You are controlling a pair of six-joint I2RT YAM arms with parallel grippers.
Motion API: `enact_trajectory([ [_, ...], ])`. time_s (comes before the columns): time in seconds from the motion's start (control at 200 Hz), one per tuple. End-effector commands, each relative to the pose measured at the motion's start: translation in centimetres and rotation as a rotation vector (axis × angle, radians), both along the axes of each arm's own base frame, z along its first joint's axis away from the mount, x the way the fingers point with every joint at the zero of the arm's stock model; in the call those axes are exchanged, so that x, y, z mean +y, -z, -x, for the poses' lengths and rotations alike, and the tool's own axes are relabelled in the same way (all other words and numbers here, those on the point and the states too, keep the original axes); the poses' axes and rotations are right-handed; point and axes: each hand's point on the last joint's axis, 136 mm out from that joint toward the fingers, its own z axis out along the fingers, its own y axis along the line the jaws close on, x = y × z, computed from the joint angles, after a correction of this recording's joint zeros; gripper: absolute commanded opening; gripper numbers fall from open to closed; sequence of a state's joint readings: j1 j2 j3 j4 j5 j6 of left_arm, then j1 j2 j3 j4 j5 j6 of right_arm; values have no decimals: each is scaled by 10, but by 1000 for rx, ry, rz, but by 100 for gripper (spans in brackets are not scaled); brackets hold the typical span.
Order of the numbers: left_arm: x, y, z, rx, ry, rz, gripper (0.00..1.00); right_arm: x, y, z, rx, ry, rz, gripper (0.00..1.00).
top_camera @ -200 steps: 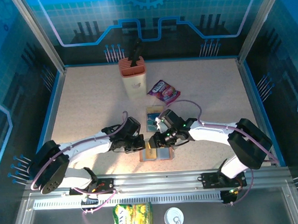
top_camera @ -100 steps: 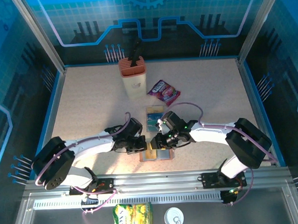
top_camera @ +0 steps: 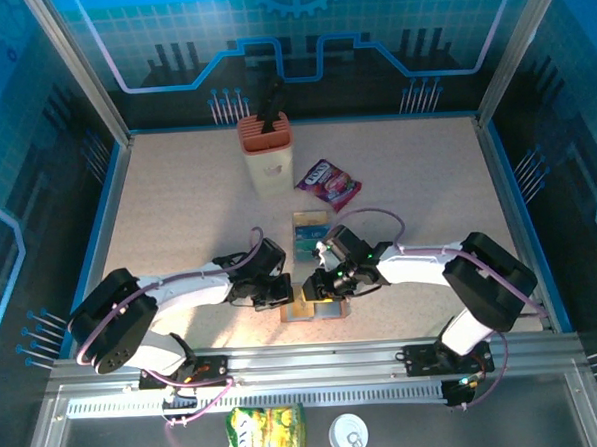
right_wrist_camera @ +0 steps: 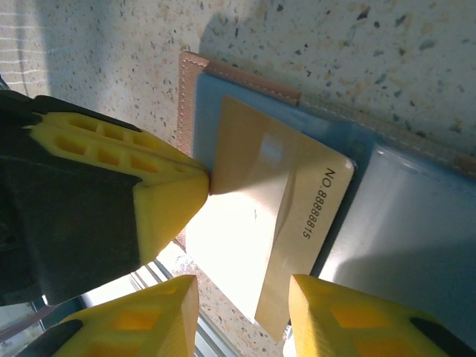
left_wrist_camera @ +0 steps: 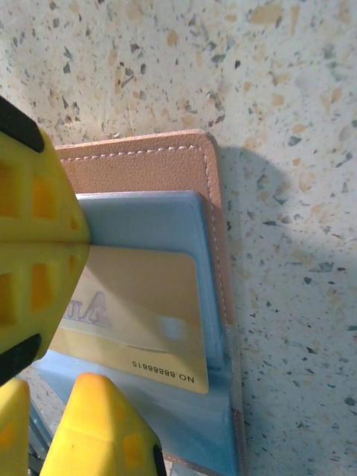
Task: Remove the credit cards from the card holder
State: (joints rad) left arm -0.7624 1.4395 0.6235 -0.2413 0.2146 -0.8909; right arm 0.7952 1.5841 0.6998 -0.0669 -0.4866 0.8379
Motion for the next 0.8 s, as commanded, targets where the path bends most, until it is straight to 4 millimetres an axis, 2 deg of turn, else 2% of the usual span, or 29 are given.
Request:
enact_trajectory([
  [0.0,13,17,16,68,-4,-54,0,-4,8,2,34,9,10,37],
  [0.2,15,18,18,71,-8,-59,0,-5,13,4,45,9,21,36],
  [0.555,16,18,18,70,-13,-61,0,-3,-2,0,23,10,-17,35],
  [0.66,16,19,19,75,-11,-67,0,-7,-6,0,7,15,-6,35],
  [0.795,18,20,20,79,-18,-68,0,-15,1,2,18,35,2,34],
])
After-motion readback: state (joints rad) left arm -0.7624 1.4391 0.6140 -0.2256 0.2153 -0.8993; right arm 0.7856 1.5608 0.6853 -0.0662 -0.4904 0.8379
